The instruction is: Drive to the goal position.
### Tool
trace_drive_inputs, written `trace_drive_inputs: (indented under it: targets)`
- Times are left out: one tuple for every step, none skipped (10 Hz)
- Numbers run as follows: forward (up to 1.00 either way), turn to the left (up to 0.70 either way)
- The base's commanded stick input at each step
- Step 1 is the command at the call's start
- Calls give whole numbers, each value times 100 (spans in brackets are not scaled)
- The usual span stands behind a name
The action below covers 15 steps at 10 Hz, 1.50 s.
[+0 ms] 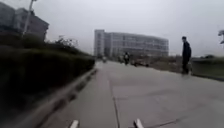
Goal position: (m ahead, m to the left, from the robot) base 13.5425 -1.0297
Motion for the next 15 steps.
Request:
trace_drive_inputs:
  targets:
    - [85,0]
    - [85,0]
    - [85,0]
    - [85,0]
    - [85,-5]
    - [85,-33]
    - [85,-34]
    - [85,-25]
    - [85,-10]
    - [85,0]
    - [85,0]
    - [85,0]
    - [85,0]
    - [85,0]
    - [85,0]
